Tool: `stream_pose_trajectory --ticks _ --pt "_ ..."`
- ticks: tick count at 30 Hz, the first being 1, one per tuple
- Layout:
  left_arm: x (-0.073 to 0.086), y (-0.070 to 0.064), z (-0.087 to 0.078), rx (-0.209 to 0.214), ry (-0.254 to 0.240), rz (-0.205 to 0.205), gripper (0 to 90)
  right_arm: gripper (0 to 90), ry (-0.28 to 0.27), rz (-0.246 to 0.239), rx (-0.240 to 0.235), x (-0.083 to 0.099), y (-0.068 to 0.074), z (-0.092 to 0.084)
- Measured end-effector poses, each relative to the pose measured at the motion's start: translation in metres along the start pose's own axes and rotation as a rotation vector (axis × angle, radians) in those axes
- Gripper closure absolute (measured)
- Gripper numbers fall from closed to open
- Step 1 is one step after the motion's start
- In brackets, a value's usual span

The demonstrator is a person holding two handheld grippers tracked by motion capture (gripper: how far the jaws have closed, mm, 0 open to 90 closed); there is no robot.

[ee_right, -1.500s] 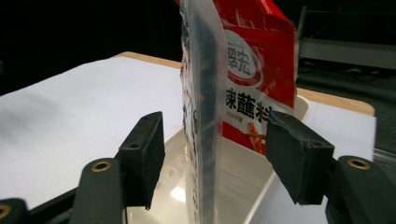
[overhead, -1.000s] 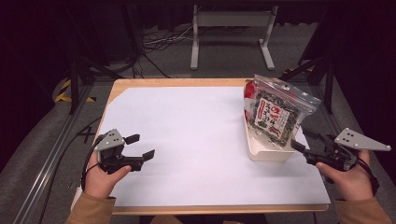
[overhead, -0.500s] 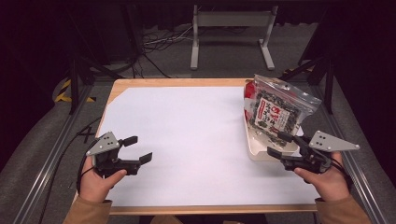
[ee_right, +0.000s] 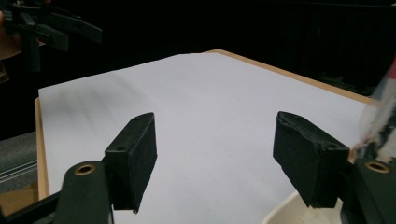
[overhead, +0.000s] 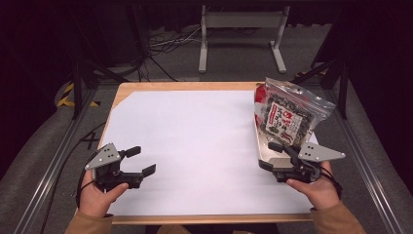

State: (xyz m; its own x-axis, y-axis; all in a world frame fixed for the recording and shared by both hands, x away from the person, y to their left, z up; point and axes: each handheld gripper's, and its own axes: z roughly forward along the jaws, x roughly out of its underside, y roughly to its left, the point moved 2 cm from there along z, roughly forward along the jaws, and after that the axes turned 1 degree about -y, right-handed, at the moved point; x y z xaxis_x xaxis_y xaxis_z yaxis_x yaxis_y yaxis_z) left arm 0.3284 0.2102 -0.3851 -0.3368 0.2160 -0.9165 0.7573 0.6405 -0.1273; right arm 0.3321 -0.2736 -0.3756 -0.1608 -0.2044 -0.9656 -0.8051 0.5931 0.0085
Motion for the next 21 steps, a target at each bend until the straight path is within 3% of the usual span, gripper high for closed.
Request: stream_pose_trajectory --ticks 11,18,21 --pt "0.010 0.006 0.003 -0.013 -0.028 -0.031 16.2 30.8 -0.011 -0.002 -0.035 0.029 0.008 0.026" --pt "0.014 0.008 0.005 -0.022 -0.016 -0.024 16.0 29.9 0.000 -0.014 -0.028 0.043 0.007 0.037" --pt "0.020 0.011 0.010 -0.048 0.009 0.000 16.0 29.9 -0.006 -0.019 -0.027 0.043 0.007 0.037"
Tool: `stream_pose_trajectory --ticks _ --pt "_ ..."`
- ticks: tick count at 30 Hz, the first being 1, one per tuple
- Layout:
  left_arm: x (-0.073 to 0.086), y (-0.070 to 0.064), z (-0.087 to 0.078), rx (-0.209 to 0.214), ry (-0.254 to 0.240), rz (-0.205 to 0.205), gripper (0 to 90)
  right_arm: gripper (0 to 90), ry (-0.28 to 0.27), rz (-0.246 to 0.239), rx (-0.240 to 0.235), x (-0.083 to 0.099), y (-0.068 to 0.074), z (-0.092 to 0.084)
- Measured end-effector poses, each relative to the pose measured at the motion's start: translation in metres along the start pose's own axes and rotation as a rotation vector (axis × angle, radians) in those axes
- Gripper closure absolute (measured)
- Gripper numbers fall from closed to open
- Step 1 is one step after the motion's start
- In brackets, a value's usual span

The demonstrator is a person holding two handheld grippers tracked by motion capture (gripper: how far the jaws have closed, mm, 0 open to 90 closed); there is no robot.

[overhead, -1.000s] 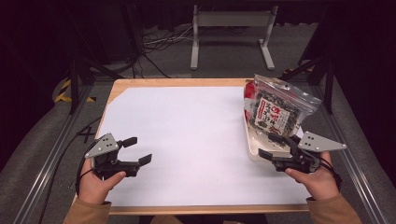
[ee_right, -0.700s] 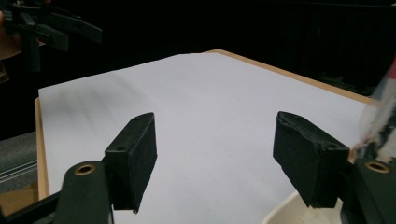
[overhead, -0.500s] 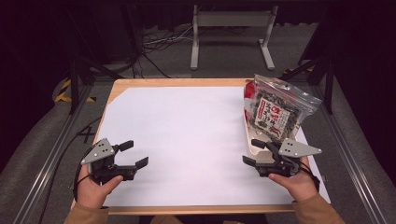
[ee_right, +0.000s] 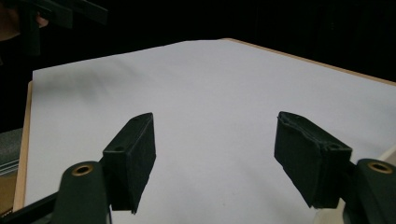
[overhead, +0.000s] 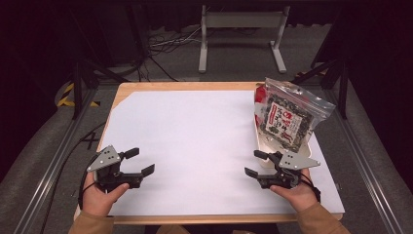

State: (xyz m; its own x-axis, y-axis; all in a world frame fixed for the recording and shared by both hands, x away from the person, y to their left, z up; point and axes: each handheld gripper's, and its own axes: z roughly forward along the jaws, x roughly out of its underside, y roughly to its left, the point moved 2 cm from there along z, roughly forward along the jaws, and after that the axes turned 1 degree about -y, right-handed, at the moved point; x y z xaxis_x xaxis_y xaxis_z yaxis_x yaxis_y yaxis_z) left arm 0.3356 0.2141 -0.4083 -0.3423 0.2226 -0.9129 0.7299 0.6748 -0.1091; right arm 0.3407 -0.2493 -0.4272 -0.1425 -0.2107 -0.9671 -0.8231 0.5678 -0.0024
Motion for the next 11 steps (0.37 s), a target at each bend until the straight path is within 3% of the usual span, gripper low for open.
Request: stream_pose_trajectory --ticks 3,11 --pt "0.0056 0.0020 0.0048 -0.005 0.015 0.002 16.0 29.1 0.013 -0.020 -0.004 0.0010 0.0015 0.0027" --pt "0.0087 0.0010 0.0079 0.012 0.020 -0.003 16.0 29.1 0.011 -0.015 0.000 -0.0001 0.0011 0.0016"
